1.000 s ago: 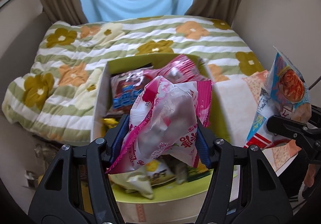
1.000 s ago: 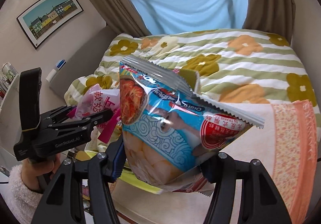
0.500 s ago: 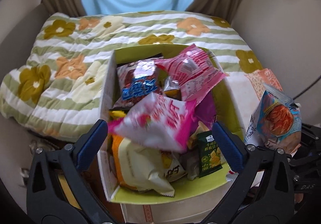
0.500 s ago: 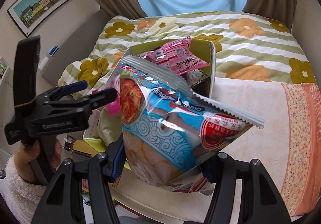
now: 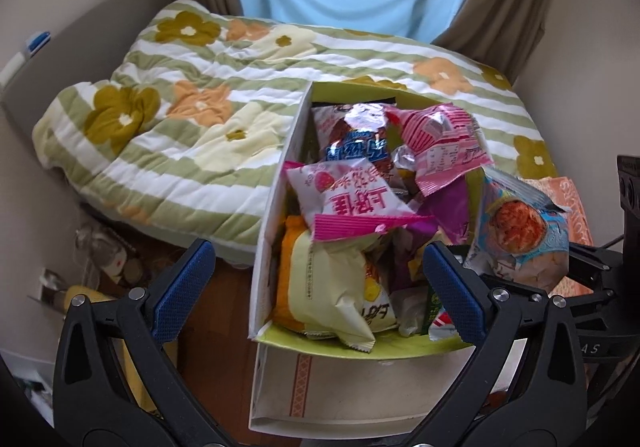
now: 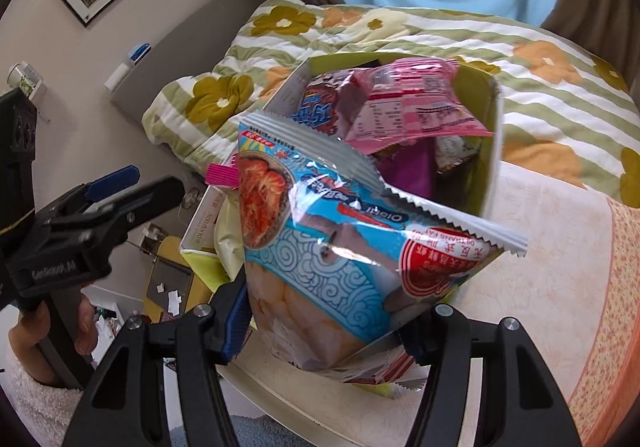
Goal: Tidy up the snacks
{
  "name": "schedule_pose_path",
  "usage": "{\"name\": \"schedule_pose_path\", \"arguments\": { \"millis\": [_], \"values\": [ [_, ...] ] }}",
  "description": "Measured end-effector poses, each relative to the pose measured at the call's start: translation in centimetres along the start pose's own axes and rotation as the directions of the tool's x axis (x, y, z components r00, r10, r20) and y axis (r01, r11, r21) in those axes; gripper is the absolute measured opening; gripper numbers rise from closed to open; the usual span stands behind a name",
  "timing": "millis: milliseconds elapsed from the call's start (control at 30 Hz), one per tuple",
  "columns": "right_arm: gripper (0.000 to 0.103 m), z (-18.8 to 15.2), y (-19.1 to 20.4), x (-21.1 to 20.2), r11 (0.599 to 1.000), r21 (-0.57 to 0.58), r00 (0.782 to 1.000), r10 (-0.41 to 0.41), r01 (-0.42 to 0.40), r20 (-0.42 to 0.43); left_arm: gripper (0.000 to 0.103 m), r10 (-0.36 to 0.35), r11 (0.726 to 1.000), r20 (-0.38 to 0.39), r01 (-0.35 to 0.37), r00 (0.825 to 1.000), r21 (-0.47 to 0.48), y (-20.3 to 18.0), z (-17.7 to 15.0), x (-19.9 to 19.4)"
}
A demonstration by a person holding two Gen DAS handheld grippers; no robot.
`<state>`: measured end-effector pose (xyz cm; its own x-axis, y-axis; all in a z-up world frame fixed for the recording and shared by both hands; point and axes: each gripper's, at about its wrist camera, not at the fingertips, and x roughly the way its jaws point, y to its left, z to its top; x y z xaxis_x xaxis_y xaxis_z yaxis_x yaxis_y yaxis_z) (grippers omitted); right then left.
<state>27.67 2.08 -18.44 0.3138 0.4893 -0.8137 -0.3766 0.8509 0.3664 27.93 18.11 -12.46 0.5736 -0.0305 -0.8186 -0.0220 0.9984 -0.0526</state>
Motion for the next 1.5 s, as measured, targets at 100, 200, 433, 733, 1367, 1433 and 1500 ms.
{"name": "schedule_pose_path", "arguments": {
  "millis": [100,200,433,733,1367,1433,1500],
  "values": [
    [0.07,0.3,0.7,1.2,0.999,-0.041,1.0,0.016,-0.016,0.0,0.103,0.037,0.999,-0.018,-0.038,0.999,-0.021,0.6,-0.8,0.3],
    [0.101,0.0,1.0,1.4,0.997,-0.071,0.999,0.012,-0.01,0.031,0.103,0.043,0.997,-0.026,-0.044,0.999,-0.062,1.2,-1.7,0.3],
    [0.102,-1.4,0.4,-0.3,0.996,-0.066,0.994,-0.053,0.059,0.099,0.103,0.06,0.994,-0.022,-0.062,0.998,-0.09,1.4,-3.9,-1.0],
    [0.102,-4.7,1.6,-7.4,0.988,0.007,0.957,-0.153,0.156,0.246,0.103,0.03,0.999,0.116,-0.028,0.993,-0.017,0.1,-5.3,-7.8],
    [0.102,-18.3,7.8,-23.7,0.864,0.217,0.709,-0.498,0.454,0.498,0.103,-0.103,0.988,0.404,0.046,0.909,0.15,-4.7,-14.9,-23.6],
    [0.102,-19.1,8.2,-23.7,0.852,0.223,0.694,-0.517,0.474,0.501,0.103,-0.11,0.988,0.4,0.057,0.91,0.142,-4.6,-15.4,-23.8],
    [0.102,-19.8,8.4,-23.8,0.841,0.23,0.679,-0.534,0.49,0.504,0.103,-0.111,0.989,0.398,0.06,0.911,0.138,-4.5,-15.7,-23.8]
  ]
}}
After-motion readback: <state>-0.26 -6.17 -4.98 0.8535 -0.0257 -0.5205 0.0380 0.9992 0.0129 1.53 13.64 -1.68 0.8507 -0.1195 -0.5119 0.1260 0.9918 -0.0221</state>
